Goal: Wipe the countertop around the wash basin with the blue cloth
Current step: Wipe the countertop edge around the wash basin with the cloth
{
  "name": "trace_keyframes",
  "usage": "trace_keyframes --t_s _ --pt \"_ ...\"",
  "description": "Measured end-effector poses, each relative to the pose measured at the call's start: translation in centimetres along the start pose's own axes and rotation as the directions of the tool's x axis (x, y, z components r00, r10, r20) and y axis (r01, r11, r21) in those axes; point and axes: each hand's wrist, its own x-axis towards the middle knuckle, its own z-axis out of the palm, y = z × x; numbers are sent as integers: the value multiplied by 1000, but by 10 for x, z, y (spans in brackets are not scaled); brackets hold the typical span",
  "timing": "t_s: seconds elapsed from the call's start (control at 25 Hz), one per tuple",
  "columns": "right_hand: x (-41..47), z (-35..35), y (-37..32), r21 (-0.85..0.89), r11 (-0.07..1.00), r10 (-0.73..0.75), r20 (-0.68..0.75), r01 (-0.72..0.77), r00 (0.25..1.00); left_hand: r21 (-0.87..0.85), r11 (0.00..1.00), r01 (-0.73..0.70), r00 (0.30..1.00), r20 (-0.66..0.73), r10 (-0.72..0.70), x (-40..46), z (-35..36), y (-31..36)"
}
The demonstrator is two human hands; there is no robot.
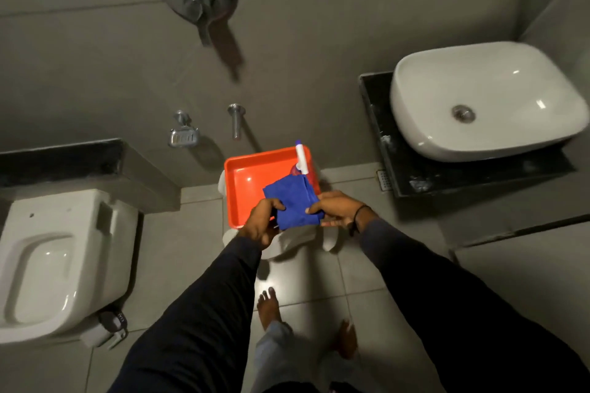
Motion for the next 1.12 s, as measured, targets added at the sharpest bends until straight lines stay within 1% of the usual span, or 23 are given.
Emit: trace_keyframes --t_s 0.08,0.16,0.28,0.4,0.48,0.56,0.72,0.84,0.92,1.12 --pt "-30 -35 9 65 998 -23 24 21 999 10 1000 -3 997 71 2 -17 36 -8" --pt "-56 -69 19 155 986 -66 -5 66 998 38 999 -15 992 126 10 -31 72 -16" --pt "-82 -119 32 214 969 -90 -157 123 983 138 988 -61 983 179 36 -44 127 -22" --pt "-95 -159 48 228 958 -95 -314 173 944 282 952 -118 977 204 60 -44 174 -28" --pt "-94 -179 58 269 944 -74 -388 190 919 334 931 -148 974 213 78 -39 200 -32" --pt "-87 -194 65 286 939 -50 -432 190 901 373 910 -179 969 226 98 -29 220 -36" --pt "-63 -221 69 257 950 -8 -554 180 832 386 910 -155 973 219 73 4 250 -37" --pt "-35 -243 64 186 965 -27 -625 183 780 394 908 -142 972 229 52 35 267 -35" --pt "-19 -252 60 132 977 -40 -655 166 755 388 913 -128 978 203 51 54 277 -33" --pt "7 -258 54 73 992 -19 -712 100 702 409 905 -119 990 121 76 92 288 -33"
